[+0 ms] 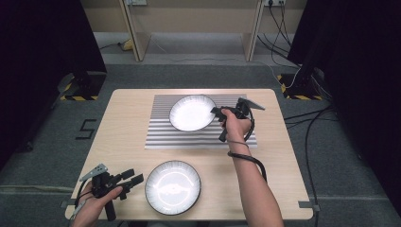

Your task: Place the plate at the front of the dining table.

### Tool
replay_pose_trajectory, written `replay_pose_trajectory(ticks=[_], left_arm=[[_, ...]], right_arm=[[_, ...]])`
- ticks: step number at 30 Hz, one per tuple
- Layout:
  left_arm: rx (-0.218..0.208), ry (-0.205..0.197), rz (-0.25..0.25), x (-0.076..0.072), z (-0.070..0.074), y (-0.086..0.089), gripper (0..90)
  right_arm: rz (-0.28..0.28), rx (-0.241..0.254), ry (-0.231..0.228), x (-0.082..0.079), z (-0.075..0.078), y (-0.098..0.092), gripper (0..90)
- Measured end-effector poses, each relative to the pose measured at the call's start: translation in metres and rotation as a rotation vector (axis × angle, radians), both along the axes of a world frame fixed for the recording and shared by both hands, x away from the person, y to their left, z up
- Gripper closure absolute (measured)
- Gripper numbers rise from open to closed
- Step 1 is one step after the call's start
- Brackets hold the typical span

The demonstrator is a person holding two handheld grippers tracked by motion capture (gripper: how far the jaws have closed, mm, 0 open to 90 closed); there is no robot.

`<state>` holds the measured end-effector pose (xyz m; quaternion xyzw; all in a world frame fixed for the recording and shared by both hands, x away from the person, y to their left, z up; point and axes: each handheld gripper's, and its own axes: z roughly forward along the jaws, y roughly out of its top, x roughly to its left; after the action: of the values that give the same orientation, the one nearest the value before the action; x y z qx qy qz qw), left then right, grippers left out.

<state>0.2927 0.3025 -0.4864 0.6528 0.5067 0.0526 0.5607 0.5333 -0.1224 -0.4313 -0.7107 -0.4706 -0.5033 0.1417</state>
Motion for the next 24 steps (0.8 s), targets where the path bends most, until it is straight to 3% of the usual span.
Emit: replay_pose_trajectory(ticks=[24], left_arm=[[-0.001, 0.002, 0.002, 0.001, -0.001, 0.001, 33.4]], right_arm=[[-0.035, -0.011, 0.02, 0.019, -0.005, -0.001, 74.8]])
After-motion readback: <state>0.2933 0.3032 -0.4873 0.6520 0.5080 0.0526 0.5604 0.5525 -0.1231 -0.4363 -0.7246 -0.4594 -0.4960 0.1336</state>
